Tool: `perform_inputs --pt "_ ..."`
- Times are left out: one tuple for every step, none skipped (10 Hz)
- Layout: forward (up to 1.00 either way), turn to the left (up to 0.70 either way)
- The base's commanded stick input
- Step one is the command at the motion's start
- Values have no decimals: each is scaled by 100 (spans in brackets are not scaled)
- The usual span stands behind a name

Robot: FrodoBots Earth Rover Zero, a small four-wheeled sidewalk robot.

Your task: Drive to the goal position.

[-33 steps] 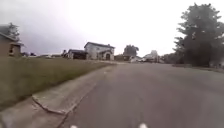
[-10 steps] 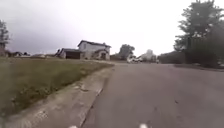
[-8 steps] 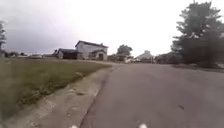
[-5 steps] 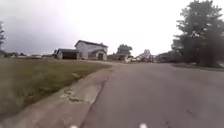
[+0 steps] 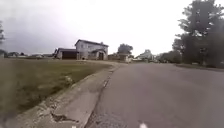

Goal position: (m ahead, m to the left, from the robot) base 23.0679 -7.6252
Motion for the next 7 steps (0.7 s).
perform_inputs --pt "100 -15" --pt "100 -39" --pt "100 -34" --pt "100 -21" --pt "100 0" --pt "100 0" --pt "100 0"
